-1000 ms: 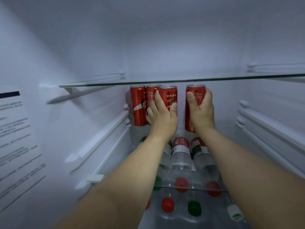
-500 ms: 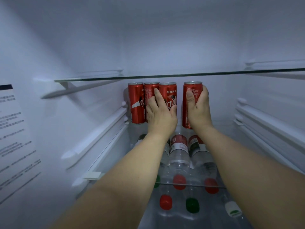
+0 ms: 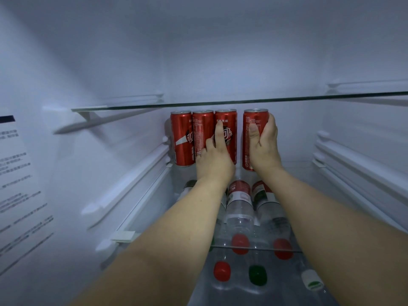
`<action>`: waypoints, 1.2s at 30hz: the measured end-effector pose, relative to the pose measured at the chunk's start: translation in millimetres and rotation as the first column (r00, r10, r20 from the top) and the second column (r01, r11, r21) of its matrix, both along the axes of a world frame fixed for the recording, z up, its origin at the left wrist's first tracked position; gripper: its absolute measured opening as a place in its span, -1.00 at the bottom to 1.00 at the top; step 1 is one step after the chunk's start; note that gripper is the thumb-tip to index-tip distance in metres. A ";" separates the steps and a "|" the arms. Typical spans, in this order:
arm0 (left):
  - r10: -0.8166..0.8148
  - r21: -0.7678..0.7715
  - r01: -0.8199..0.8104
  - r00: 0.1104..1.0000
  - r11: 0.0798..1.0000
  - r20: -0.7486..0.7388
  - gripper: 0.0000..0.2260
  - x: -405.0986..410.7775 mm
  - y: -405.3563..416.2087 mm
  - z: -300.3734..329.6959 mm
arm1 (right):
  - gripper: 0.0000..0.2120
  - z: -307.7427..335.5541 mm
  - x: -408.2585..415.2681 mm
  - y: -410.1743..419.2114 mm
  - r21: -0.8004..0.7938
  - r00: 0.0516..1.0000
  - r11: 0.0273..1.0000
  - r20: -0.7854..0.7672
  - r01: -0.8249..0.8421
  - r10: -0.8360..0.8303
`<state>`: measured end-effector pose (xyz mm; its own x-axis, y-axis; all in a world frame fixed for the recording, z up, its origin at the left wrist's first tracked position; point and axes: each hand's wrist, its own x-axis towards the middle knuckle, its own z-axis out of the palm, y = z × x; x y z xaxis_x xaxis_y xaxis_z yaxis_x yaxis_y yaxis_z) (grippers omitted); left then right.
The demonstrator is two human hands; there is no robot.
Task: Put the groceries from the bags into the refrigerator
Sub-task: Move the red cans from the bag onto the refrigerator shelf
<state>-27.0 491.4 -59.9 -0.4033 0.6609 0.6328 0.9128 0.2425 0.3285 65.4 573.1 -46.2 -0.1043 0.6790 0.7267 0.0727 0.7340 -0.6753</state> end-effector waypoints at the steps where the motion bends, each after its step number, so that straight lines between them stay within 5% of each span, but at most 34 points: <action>1: -0.017 0.001 0.017 1.000 1.000 0.017 -0.22 -0.3 -0.7 0.3 | -0.51 -0.4 -1.1 0.4 -0.013 1.000 1.000 0.013 -0.004 0.004; 6: -0.064 0.011 0.063 0.996 0.998 0.066 -0.21 -1.4 -3.2 0.4 | -0.41 -1.7 -4.5 4.5 -0.089 0.996 0.995 0.078 -0.038 0.045; 15: -0.061 0.026 0.059 0.995 0.998 0.079 -0.23 -1.1 -3.7 1.3 | -0.43 -0.3 -2.9 1.2 -0.112 0.950 0.984 0.297 0.137 -0.098; 36: -0.040 0.002 0.039 0.998 0.999 0.047 -0.23 -3.7 -1.0 0.3 | -0.44 1.1 -1.2 -2.8 -0.120 0.948 0.983 0.301 0.142 -0.101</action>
<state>-30.7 490.4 -59.6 -0.4060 0.6760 0.6150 0.9054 0.2060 0.3713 64.3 570.3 -45.1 -0.2086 0.7912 0.5749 0.3648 0.6084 -0.7049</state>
